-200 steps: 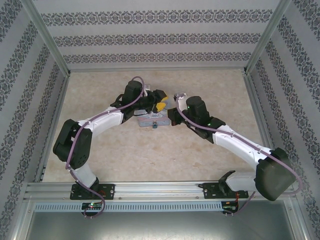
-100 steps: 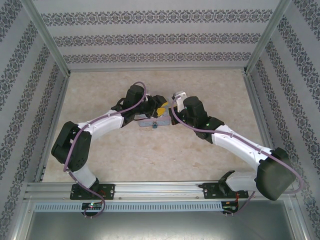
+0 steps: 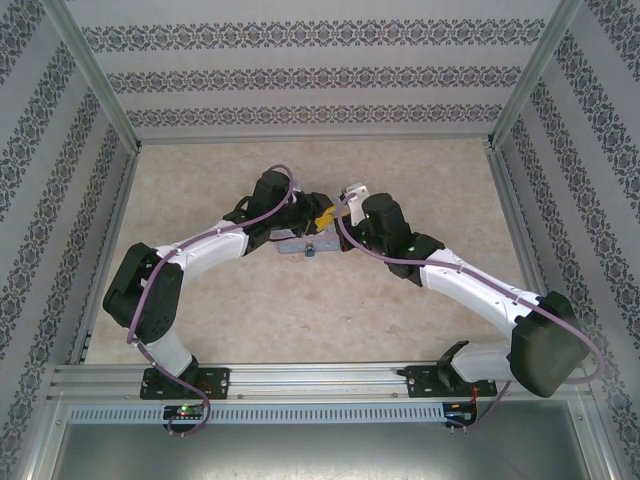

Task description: Unlock the padlock with the key

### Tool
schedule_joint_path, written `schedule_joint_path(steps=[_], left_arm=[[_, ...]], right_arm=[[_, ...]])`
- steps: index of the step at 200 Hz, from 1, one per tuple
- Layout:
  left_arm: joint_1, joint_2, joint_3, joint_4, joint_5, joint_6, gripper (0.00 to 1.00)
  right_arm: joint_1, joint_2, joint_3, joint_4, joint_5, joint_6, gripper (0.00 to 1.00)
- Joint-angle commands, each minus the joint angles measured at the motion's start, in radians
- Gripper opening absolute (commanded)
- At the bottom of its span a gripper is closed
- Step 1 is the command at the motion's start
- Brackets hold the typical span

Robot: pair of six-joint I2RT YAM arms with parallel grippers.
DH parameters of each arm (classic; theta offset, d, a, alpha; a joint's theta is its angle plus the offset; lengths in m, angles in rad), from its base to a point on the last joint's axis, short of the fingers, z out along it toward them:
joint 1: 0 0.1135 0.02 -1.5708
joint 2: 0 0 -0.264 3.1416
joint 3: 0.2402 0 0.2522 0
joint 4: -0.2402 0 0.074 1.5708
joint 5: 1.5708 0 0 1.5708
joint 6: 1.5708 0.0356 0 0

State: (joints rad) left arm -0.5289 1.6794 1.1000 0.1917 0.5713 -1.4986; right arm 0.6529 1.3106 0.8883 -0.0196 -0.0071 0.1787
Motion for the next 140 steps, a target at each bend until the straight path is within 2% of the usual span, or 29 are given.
schedule_joint_path(steps=[1, 66, 111, 127, 132, 140], left_arm=[[-0.015, 0.000, 0.024, 0.014, -0.010, -0.015, 0.31], [-0.020, 0.008, 0.025, 0.010, -0.016, -0.015, 0.19], [-0.020, 0.011, 0.027, -0.003, -0.023, -0.004, 0.00], [-0.021, 0.013, 0.027, -0.006, -0.022, 0.006, 0.00], [-0.020, 0.013, 0.027, -0.009, -0.025, 0.012, 0.00], [-0.020, 0.013, 0.025, -0.005, -0.027, 0.022, 0.00]], right_arm=[[0.016, 0.014, 0.031, 0.002, 0.021, -0.014, 0.00], [0.016, 0.023, 0.036, 0.005, 0.021, -0.014, 0.00], [0.017, 0.020, 0.034, 0.005, 0.023, -0.011, 0.00], [0.017, 0.014, 0.034, 0.001, 0.027, -0.007, 0.00], [0.017, 0.011, 0.036, -0.004, 0.033, -0.002, 0.10], [0.010, 0.002, 0.036, -0.013, 0.039, 0.013, 0.32]])
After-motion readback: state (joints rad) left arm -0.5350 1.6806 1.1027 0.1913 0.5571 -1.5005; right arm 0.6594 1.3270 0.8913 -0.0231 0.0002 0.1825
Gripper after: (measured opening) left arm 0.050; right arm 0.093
